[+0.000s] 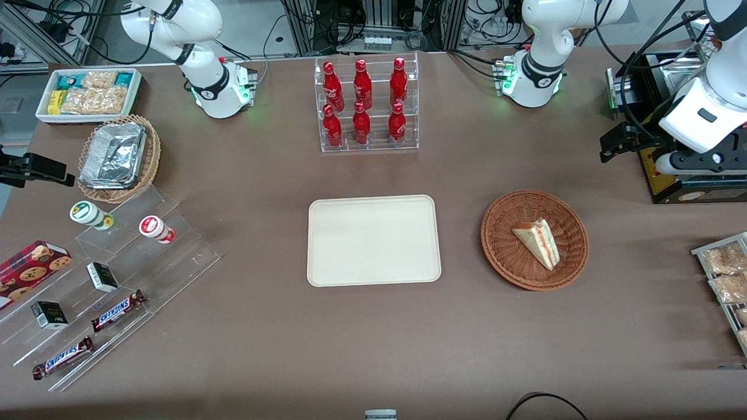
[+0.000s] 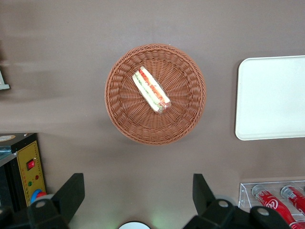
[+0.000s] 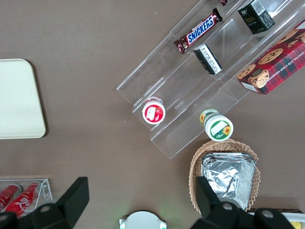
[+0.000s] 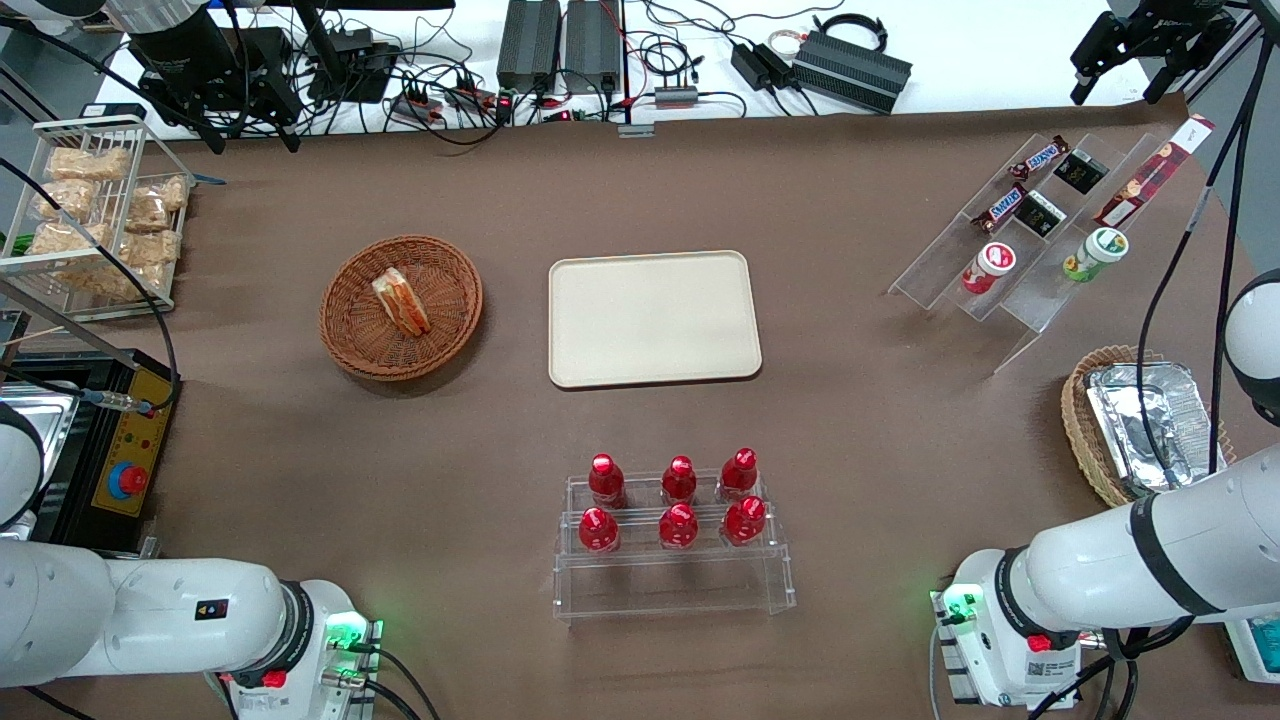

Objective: Place sandwich from basket to tray
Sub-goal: 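Move the left gripper over the sandwich in the wicker basket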

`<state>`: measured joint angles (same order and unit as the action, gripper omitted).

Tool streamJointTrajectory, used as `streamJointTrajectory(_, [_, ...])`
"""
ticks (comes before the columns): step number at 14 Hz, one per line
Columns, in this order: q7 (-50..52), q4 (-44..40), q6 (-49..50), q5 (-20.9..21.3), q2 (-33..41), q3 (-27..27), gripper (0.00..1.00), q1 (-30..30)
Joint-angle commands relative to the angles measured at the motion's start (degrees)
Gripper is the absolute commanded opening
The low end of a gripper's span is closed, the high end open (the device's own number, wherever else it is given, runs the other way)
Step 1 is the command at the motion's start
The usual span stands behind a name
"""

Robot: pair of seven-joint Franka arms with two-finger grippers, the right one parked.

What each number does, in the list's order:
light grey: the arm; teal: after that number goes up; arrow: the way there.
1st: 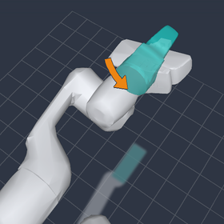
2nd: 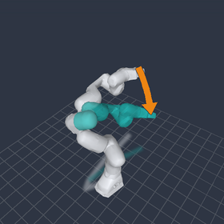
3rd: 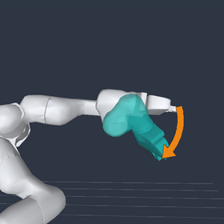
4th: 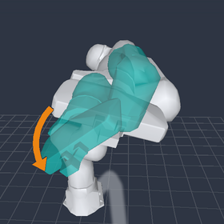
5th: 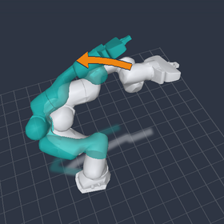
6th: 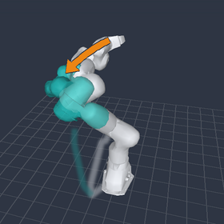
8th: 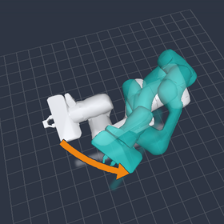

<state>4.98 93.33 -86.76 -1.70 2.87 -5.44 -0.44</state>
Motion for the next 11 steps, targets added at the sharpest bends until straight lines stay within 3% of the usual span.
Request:
streamJointTrajectory(1, [-0.93, -1.05, 0.80, -0.06, -0.58, -0.27, 1.00, 0.62])
streamJointTrajectory(6, [-0.32, 0.27, -0.87, -0.67, -4.97, -0.45, 1.00, 0.18])
streamJointTrajectory(11, [-0.41, 17.29, -19.03, -0.32, -2.17, -0.71, 1.00, -0.17])
